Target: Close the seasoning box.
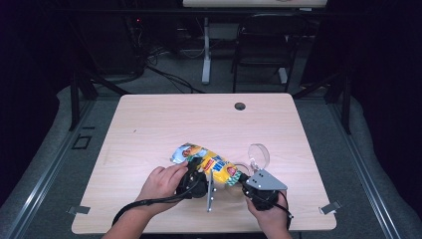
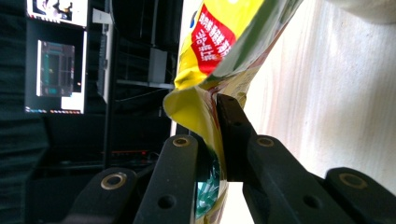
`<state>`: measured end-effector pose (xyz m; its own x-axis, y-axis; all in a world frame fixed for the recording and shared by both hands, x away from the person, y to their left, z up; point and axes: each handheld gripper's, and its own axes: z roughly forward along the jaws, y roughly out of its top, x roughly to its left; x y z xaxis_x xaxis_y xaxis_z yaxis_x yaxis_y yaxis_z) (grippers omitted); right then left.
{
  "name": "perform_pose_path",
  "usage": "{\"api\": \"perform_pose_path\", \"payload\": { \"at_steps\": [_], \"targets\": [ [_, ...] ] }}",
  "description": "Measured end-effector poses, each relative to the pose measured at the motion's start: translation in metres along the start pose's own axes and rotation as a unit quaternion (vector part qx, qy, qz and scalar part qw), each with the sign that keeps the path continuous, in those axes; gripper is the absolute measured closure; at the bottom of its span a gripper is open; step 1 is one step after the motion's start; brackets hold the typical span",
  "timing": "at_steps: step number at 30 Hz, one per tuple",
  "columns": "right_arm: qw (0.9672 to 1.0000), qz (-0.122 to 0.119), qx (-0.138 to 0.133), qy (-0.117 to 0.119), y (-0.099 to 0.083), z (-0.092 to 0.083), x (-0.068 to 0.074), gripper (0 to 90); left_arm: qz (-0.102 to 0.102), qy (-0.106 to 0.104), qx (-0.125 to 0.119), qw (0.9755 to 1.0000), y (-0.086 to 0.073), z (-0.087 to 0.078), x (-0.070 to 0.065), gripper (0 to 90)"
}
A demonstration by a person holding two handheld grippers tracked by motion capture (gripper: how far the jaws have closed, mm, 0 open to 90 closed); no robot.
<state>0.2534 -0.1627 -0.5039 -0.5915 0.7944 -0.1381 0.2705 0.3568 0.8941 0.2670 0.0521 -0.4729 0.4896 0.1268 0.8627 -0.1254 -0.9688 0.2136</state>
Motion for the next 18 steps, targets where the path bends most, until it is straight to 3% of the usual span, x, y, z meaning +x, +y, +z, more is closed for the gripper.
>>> {"api": "perform_pose_path", "payload": {
  "at_steps": [8, 18],
  "targets": [
    [1.0, -0.001, 0.0, -0.001, 0.0, 0.0, -0.001, 89.9, -0.039, -0.018, -0.009, 0.9991, -0.005, 0.005, -0.004, 85.5],
    [1.0, -0.003, -0.008, -0.001, 0.001, 0.0, 0.0, 89.7, -0.093, -0.04, -0.019, 0.9947, -0.013, 0.009, -0.011, 85.3]
  ]
}}
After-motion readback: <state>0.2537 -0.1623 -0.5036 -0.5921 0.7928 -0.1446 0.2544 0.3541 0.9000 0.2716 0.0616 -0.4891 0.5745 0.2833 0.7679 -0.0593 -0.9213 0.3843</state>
